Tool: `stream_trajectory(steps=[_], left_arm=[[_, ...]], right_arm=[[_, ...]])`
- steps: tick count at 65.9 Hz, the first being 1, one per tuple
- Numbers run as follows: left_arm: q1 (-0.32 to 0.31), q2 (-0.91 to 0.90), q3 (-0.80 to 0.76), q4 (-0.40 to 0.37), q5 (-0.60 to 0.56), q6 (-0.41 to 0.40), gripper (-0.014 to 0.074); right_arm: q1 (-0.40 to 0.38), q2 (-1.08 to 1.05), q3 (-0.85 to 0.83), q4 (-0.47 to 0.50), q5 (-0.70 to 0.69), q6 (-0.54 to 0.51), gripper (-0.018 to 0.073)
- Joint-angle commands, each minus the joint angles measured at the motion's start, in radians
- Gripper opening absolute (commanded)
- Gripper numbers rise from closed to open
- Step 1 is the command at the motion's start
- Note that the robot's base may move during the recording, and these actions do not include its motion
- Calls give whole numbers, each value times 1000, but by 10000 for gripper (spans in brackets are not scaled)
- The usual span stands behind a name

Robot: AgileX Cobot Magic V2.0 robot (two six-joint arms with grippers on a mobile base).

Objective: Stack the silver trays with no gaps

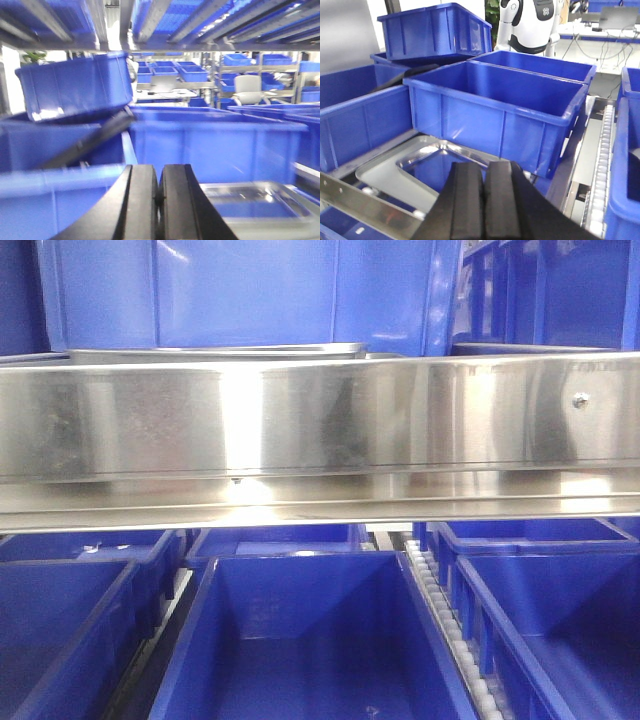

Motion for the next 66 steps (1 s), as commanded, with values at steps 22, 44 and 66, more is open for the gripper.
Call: stream_trajectory(steps=[22,44,66], left_arm=[[5,-43,94,-63,65,-5,-6],[5,-43,94,-69,49,-5,-6],[9,-43,94,-66,49,-5,-6]], right_arm=[[-2,-456,373,-22,-144,-16,-70],[-2,-605,389,-16,-94,-16,-70],[-2,-605,389,2,-94,-16,-70]])
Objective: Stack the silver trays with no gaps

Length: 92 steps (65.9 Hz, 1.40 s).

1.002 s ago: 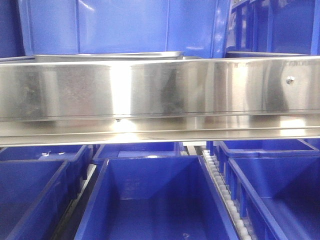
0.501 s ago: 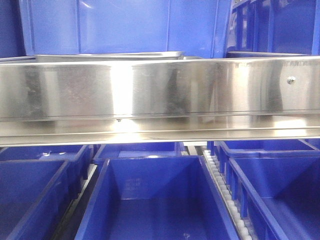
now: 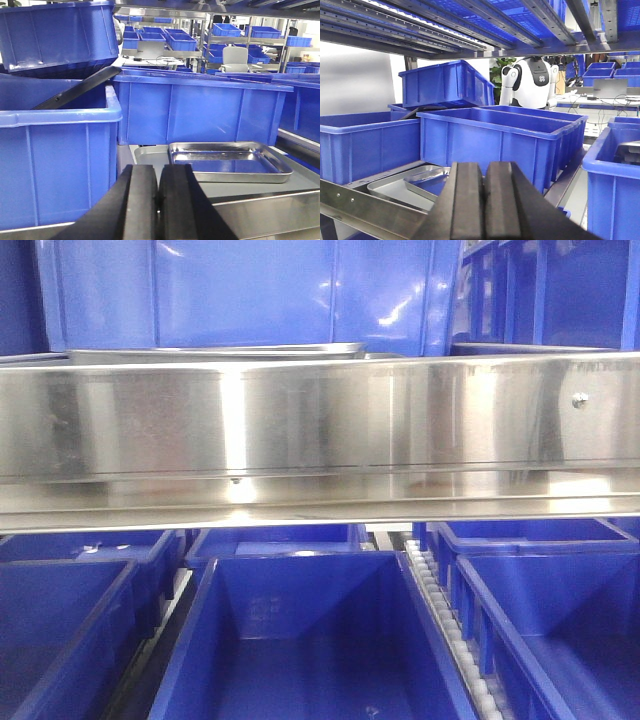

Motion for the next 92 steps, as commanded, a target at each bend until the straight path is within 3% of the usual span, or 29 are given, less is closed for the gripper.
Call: stream_trajectory(steps=[1,5,11,18,24,31,45,66,82,92], left_arm=[[11,-1,2,3,-15,-5,-6],[59,-1,2,45,-38,15,-6],[198,-1,13,55,-96,11,-6],[359,-1,97,17,-260,11,-6],[424,-1,222,-69,-410,11,-6],[415,-1,376,-139,-535,11,-6],[407,-1,580,-151,-724,13,-6],[407,-1,644,-109,-717,15,-6],[407,-1,714,-154,-782,16,-6],[400,-1,714,-240,-747,179,-6]], right_arm=[[-2,0,-4,-1,-8,-7,-70],[-2,0,-4,-1,-8,-7,-70],[-2,0,-4,-1,-8,-7,-70],[-2,0,-4,-1,-8,-7,-70],[-2,0,-4,-1,-8,-7,-70],[-2,0,-4,-1,-8,-7,-70],[-2,0,-4,-1,-8,-7,-70],[-2,0,-4,-1,-8,-7,-70],[-2,0,-4,-1,-8,-7,-70],[-2,0,-4,-1,-8,-7,-70]])
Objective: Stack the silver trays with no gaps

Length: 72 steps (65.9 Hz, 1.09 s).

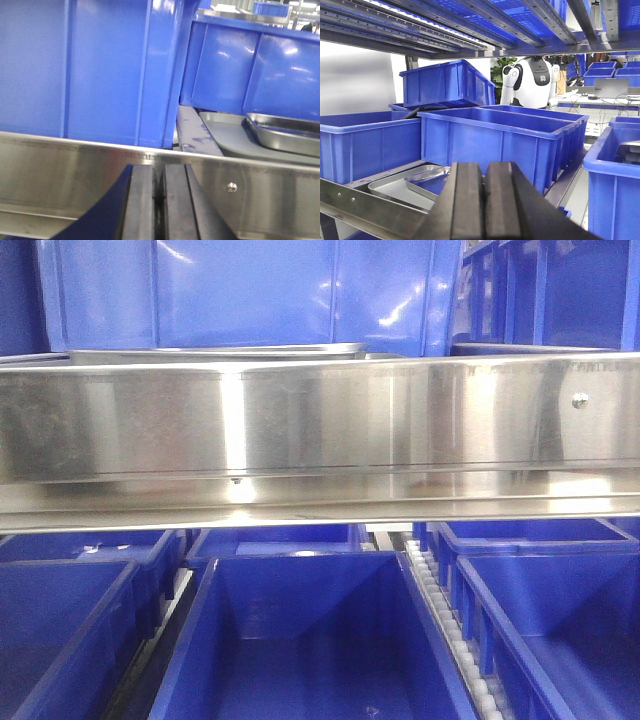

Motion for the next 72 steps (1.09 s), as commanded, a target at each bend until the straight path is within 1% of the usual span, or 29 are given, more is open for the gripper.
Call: stream_trajectory(steps=[1,2,72], left_arm=[[-11,-5,-2,-49,-7,89,-6],[-11,-5,-2,-53,-7,100,-6],[-11,-5,-2,-49,-7,100,-6]], right_arm=[[-2,0,-4,-4,-8,-6,-70],[-2,0,-4,-4,-8,-6,-70],[-2,0,-4,-4,-8,-6,-70]])
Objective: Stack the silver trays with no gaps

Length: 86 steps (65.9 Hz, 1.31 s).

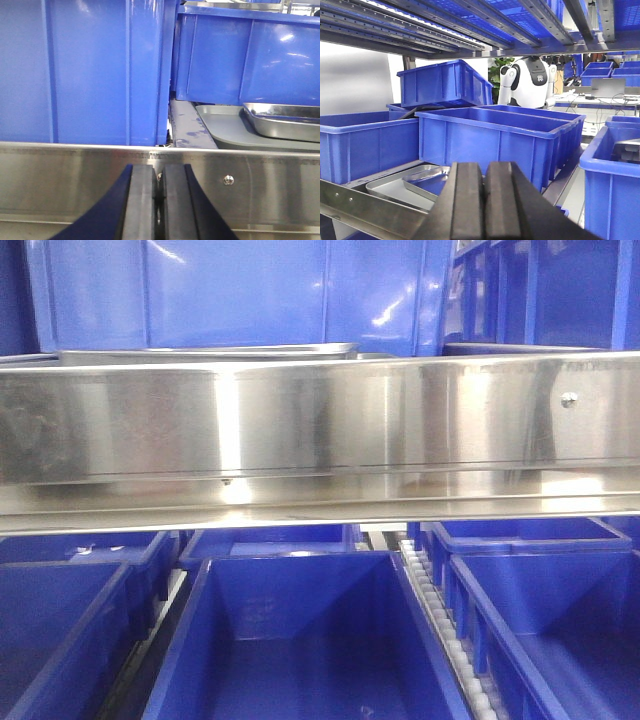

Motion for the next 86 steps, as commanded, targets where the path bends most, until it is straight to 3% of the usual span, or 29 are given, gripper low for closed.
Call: stream_trajectory(steps=[1,37,42,49,57,74,86], left_arm=[[-6,-5,-2,-3,-12,2,-6],[-6,-5,-2,-3,-12,2,-6],[-6,-5,-2,-3,-12,2,-6],[-6,-5,-2,-3,-12,2,-6],[-6,-5,-2,-3,-12,2,-6],[-6,-5,-2,-3,-12,2,-6],[-6,-5,-2,-3,-12,2,-6]], right_arm=[[-2,0,-4,-4,-8,-4,-70],[-17,0,-4,-12,-15,-3,-70],[-55,0,-2,-43,-22,-3,-70],[-135,0,44,-158,-82,-3,-77],[-226,0,130,-179,-170,-3,-77],[-412,0,471,-43,-525,-3,-77],[-548,0,660,58,-598,-3,-77]])
